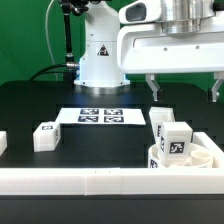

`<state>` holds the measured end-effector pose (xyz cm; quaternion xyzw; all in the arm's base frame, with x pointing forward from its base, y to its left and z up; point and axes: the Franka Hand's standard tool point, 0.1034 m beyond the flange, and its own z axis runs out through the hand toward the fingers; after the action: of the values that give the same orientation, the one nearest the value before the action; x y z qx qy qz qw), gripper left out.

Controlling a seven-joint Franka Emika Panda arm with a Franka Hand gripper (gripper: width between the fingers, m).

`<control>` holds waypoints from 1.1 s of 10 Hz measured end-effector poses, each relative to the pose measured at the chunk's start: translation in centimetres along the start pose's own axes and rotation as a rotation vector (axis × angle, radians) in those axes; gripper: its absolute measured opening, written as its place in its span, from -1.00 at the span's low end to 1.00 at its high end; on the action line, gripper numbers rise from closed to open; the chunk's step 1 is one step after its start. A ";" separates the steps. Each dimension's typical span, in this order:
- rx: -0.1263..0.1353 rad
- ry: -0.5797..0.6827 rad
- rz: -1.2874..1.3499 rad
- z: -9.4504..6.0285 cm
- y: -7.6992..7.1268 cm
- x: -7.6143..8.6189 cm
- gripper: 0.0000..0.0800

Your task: Assemble stool

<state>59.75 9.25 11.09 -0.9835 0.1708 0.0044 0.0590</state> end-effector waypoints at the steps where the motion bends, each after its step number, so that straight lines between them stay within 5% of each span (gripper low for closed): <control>1: -0.001 0.000 -0.053 0.0 0.1 0.0 0.62; 11: -0.058 -0.020 -0.874 0.7 0.8 0.1 0.62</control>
Offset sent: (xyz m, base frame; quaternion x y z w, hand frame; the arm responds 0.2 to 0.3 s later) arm 0.0000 0.0000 0.0000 0.0000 0.0000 -0.1938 0.9810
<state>59.57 8.58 10.31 -0.9645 -0.2623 -0.0068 0.0293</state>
